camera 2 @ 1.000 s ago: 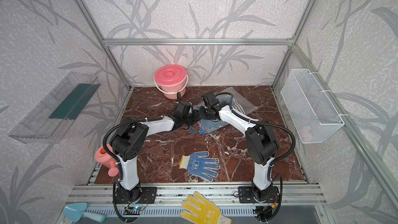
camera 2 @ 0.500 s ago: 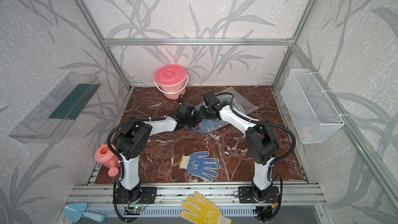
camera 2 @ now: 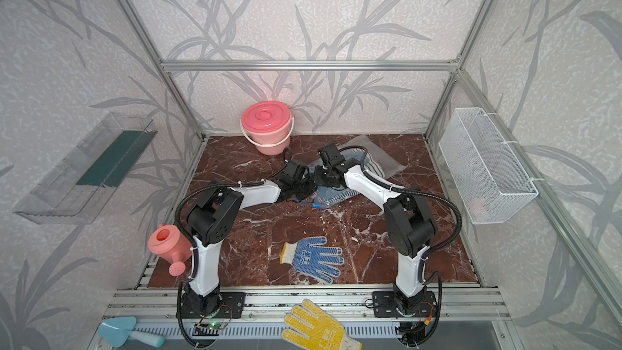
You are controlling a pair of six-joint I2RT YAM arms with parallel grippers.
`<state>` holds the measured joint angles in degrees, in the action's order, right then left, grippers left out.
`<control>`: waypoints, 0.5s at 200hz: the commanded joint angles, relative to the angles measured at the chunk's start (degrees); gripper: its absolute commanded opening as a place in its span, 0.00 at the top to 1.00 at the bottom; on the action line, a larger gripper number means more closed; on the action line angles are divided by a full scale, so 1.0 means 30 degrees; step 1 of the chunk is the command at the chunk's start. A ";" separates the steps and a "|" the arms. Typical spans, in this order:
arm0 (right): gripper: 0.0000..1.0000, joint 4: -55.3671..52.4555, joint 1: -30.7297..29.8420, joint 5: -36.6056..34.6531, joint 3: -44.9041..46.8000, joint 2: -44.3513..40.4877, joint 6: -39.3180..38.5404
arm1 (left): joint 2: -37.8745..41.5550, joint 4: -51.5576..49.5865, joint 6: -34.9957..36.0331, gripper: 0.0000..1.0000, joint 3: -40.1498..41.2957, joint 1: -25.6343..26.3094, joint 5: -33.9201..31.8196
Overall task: Take the tank top out of the vacuum bag
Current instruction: Take out the tank top from the vacuum bag.
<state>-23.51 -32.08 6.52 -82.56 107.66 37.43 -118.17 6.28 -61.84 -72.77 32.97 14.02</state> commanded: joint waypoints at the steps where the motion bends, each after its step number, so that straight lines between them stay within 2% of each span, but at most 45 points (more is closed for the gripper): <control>1: 1.00 0.0328 0.0034 -0.0375 0.0381 -0.0467 -0.0096 | 0.0632 -0.0501 0.0362 1.00 0.0000 -0.0297 -0.0405; 100: 1.00 -0.0008 0.0054 -0.1323 0.0671 -0.0290 0.0138 | 0.2218 -0.0454 0.1060 1.00 0.0311 -0.0319 -0.0472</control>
<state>-22.55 -32.14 4.99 -81.12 107.66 37.71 -115.50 5.52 -59.68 -72.58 32.49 14.00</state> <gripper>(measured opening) 0.048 0.046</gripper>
